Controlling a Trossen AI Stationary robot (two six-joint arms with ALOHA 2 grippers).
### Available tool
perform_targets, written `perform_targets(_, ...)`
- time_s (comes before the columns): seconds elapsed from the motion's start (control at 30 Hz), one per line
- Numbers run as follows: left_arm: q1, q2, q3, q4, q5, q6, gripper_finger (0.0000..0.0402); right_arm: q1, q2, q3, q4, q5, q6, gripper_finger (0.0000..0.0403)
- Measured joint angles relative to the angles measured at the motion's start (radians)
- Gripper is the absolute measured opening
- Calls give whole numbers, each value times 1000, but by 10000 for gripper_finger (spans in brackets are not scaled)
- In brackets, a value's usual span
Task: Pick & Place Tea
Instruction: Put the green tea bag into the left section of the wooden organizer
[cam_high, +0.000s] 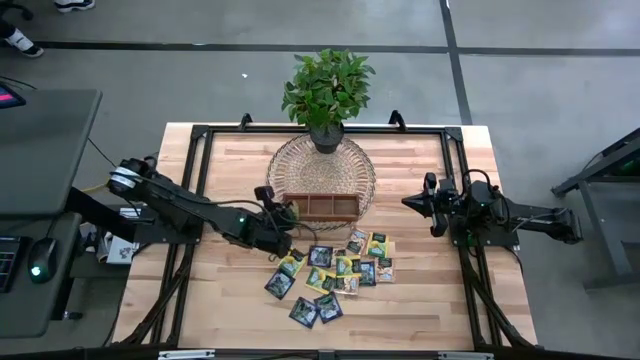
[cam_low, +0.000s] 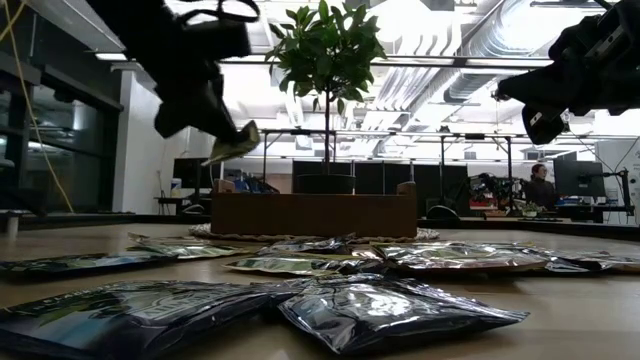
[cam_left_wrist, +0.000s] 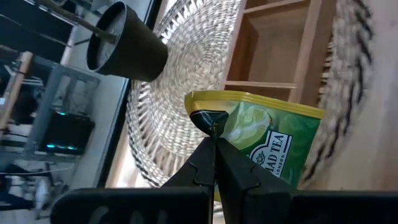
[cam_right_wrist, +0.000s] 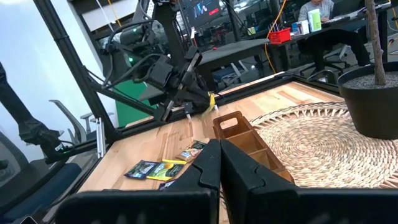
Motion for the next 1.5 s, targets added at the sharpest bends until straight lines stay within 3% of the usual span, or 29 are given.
perform_targets(0.3, 64, 110, 98, 14, -47, 17, 0, 0, 0, 0, 0, 0, 0, 0)
perform_targets(0.6, 117, 174, 97, 18, -38, 16, 0, 0, 1, 0, 0, 0, 0, 0)
perform_targets(1.5, 162, 228, 97, 20, 55, 42, 10, 0, 1, 0, 0, 0, 0, 0)
